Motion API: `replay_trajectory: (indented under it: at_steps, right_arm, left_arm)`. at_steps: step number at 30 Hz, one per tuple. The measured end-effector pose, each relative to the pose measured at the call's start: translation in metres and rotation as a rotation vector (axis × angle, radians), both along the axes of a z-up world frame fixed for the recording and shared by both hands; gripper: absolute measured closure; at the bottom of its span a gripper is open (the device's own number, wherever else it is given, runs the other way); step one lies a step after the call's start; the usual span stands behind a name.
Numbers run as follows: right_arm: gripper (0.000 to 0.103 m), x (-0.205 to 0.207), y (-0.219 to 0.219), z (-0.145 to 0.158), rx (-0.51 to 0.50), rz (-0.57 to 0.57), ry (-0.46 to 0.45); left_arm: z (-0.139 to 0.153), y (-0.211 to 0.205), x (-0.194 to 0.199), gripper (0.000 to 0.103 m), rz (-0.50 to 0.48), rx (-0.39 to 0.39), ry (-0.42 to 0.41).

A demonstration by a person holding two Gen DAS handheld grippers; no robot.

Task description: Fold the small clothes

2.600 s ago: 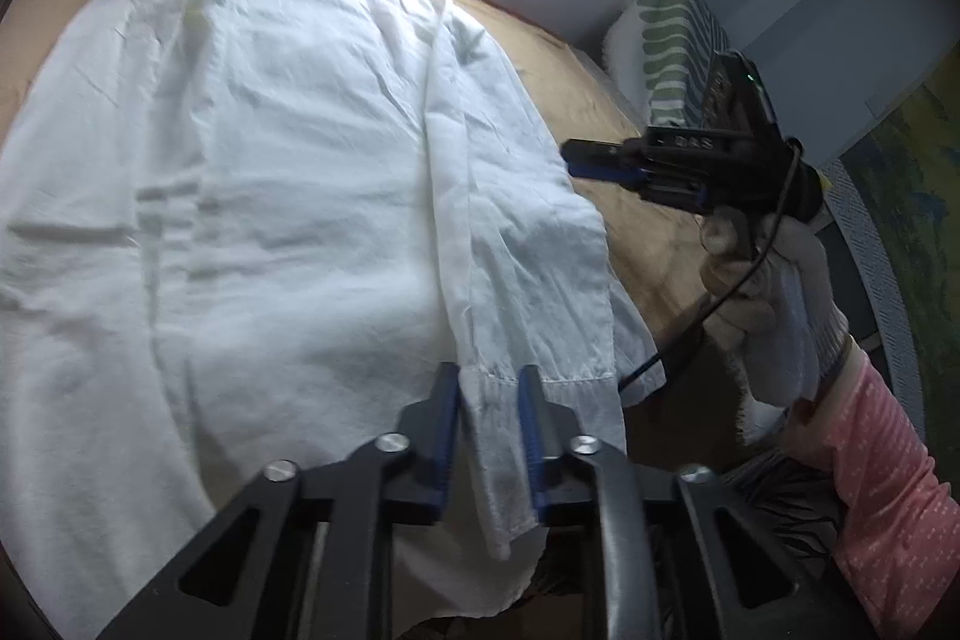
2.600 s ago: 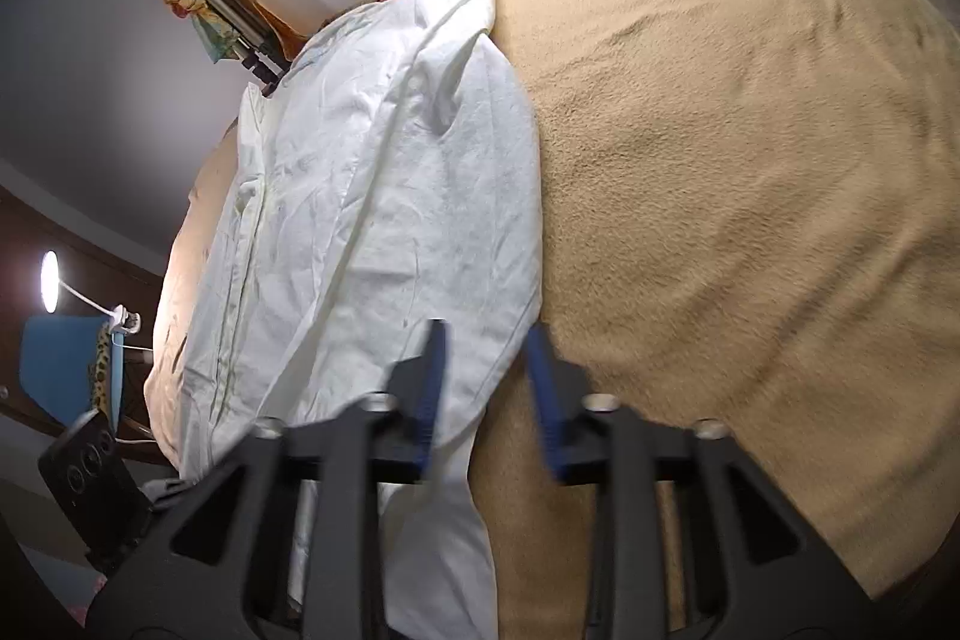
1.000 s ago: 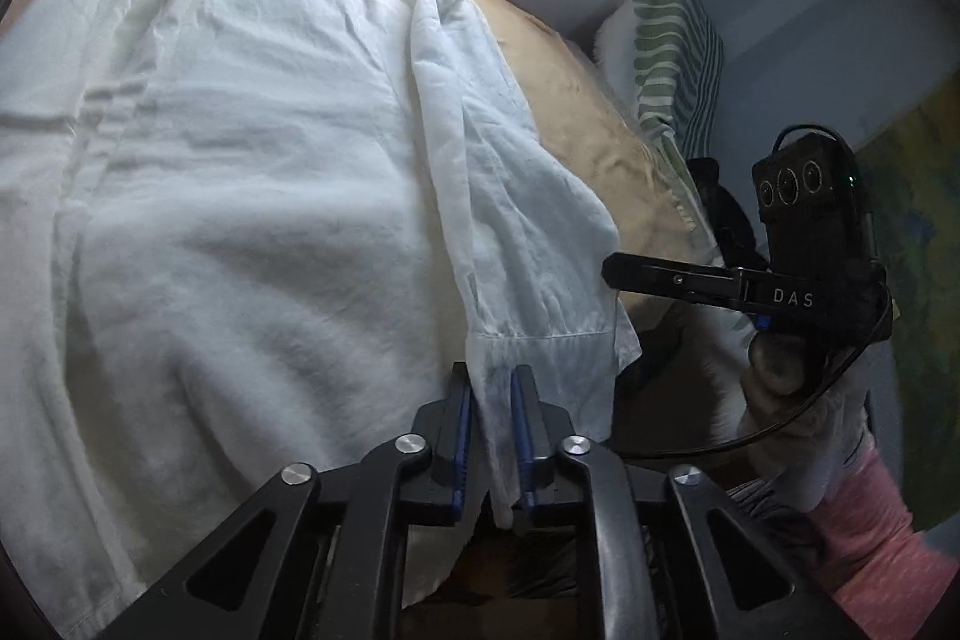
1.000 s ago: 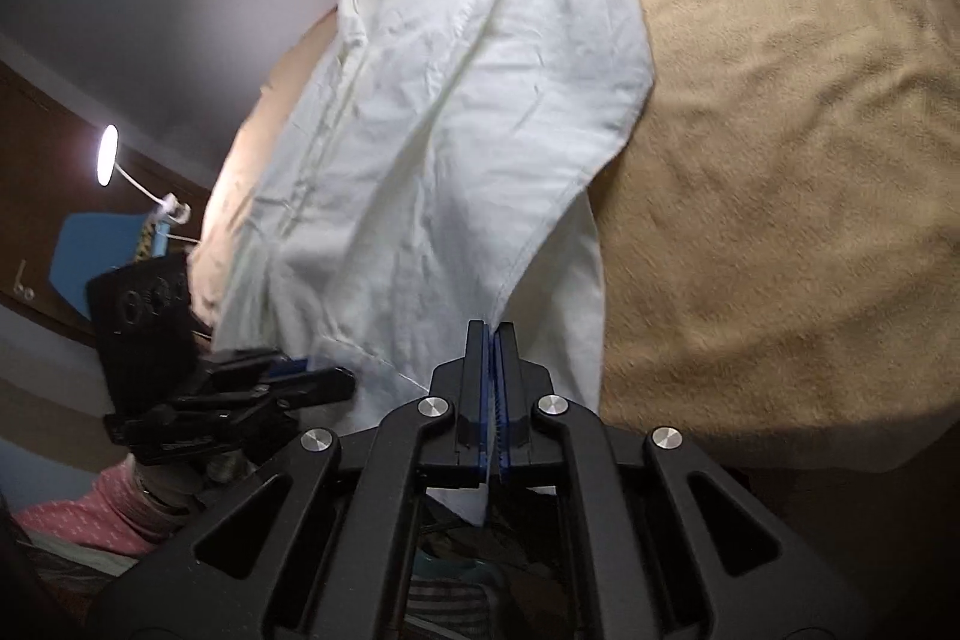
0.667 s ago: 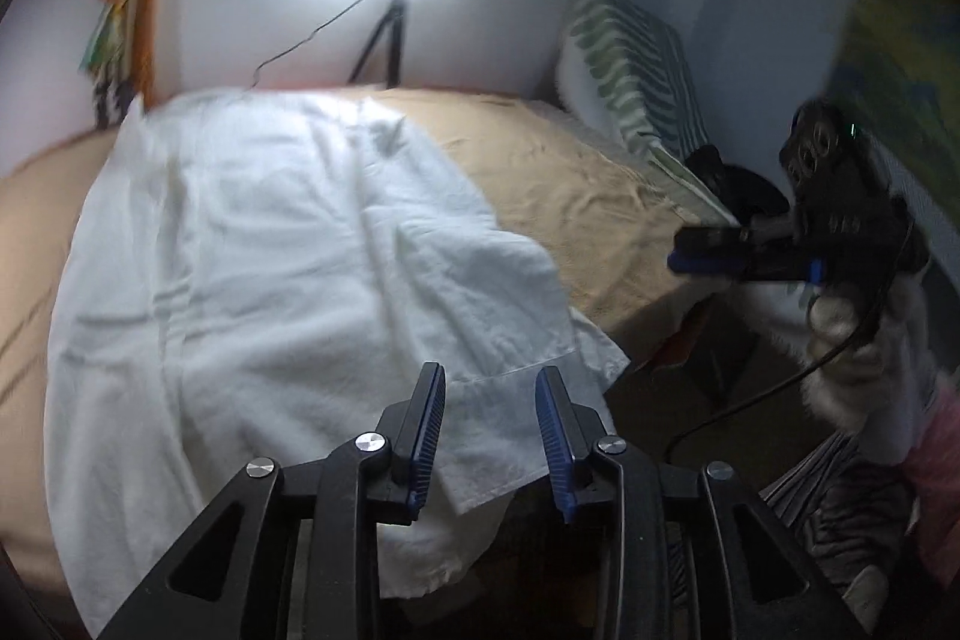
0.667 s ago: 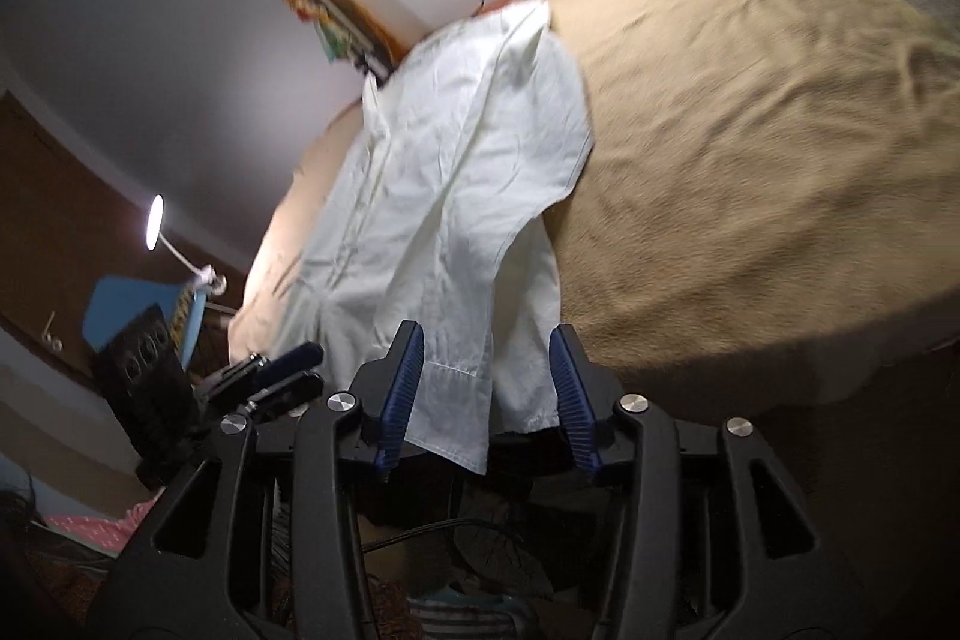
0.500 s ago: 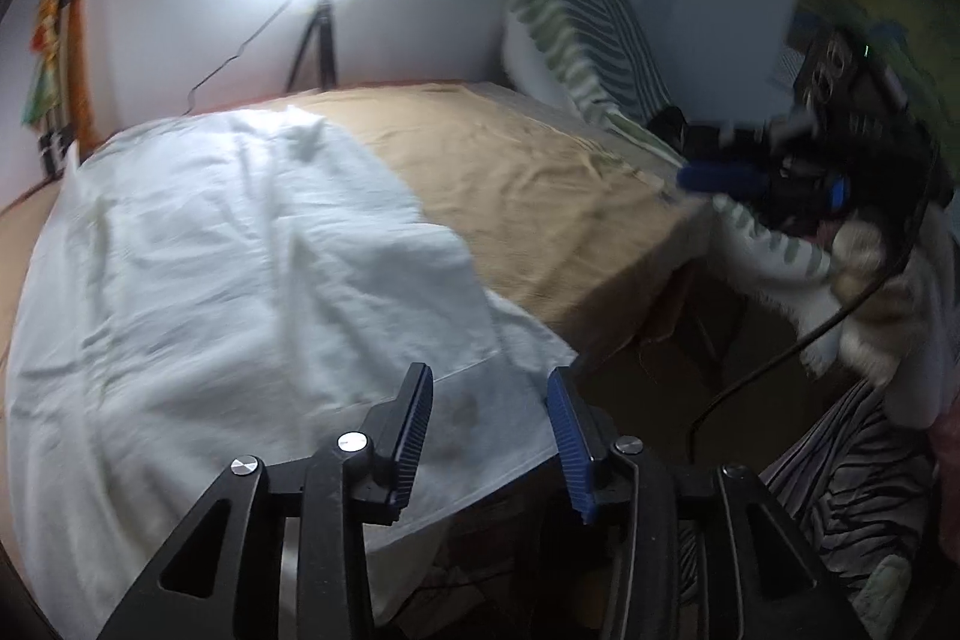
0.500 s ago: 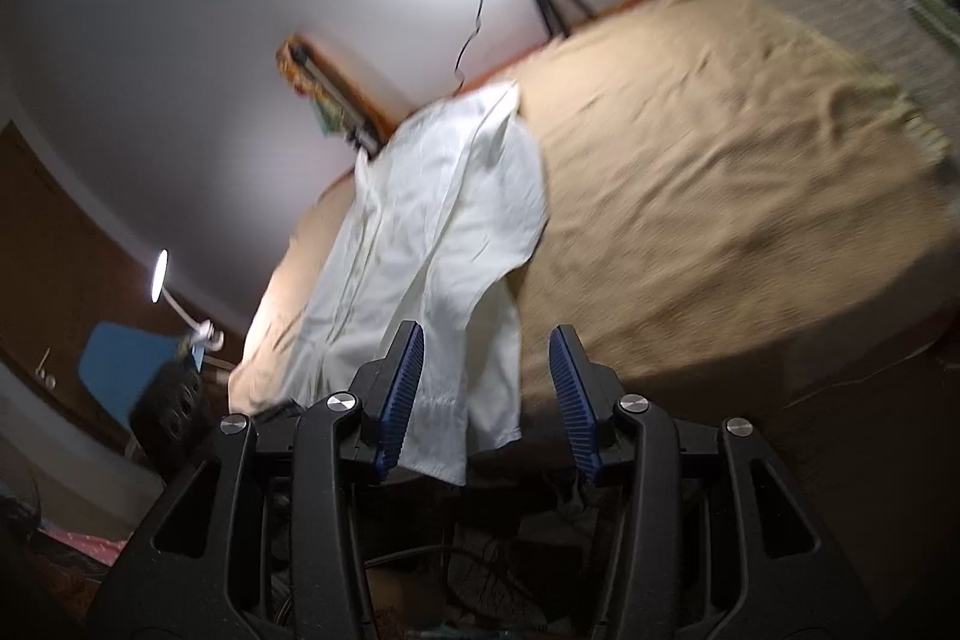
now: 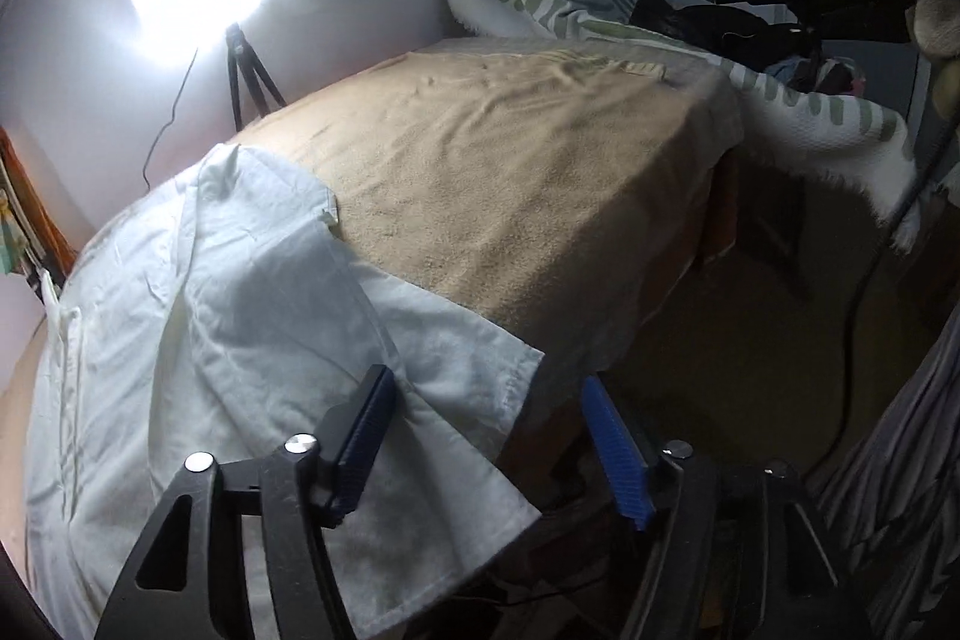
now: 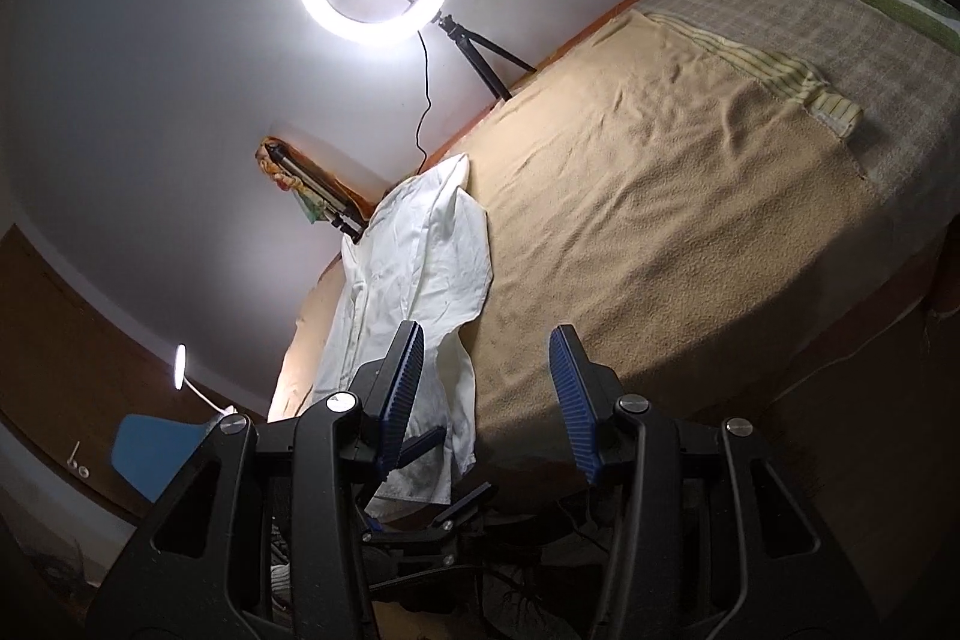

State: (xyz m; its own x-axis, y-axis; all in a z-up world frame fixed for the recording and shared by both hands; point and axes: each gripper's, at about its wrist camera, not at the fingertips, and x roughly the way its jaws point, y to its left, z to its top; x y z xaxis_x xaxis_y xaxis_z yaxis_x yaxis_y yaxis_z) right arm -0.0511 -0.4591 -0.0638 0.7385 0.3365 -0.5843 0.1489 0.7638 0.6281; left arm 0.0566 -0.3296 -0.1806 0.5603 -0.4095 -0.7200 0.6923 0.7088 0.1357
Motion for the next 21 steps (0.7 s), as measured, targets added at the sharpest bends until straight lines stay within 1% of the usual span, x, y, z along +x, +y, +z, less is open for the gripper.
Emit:
replay_trajectory:
  at_steps: [2,3,5,6,8,10,12,15,18,21]
  right_arm:
    - [0.057,0.003,0.005,-0.001,-0.004,0.018,0.007]
    - [0.057,0.005,0.006,-0.001,-0.002,0.027,0.009]
    - [0.057,0.012,0.01,-0.003,0.007,0.045,0.013]
    - [0.057,0.017,0.012,-0.004,0.013,0.056,0.018]
    - [0.057,0.028,0.018,-0.006,0.01,0.079,0.033]
    - [0.057,0.046,0.026,-0.008,-0.032,0.106,0.052]
    - [0.057,0.072,0.036,-0.014,-0.065,0.144,0.085]
    - [0.057,0.117,0.048,-0.027,-0.069,0.206,0.13]
    - [0.056,0.168,0.057,-0.045,-0.077,0.239,0.169]
    - [0.053,0.217,0.062,-0.066,-0.074,0.238,0.196]
  left_arm:
    - [0.002,0.005,0.008,0.069,0.032,-0.031,0.012]
    - [0.004,0.01,0.014,0.074,0.045,-0.064,0.042]
    - [0.01,0.023,0.025,0.095,0.06,-0.136,0.109]
    - [0.013,0.032,0.03,0.1,0.068,-0.186,0.151]
    - [0.021,0.045,0.034,0.1,0.085,-0.255,0.195]
    - [0.032,0.057,0.033,0.101,0.097,-0.323,0.214]
    - [0.042,0.067,0.032,0.101,0.116,-0.387,0.234]
    - [0.054,0.085,0.032,0.101,0.156,-0.483,0.262]
    - [0.059,0.098,0.033,0.101,0.184,-0.541,0.286]
    - [0.06,0.107,0.035,0.101,0.203,-0.567,0.302]
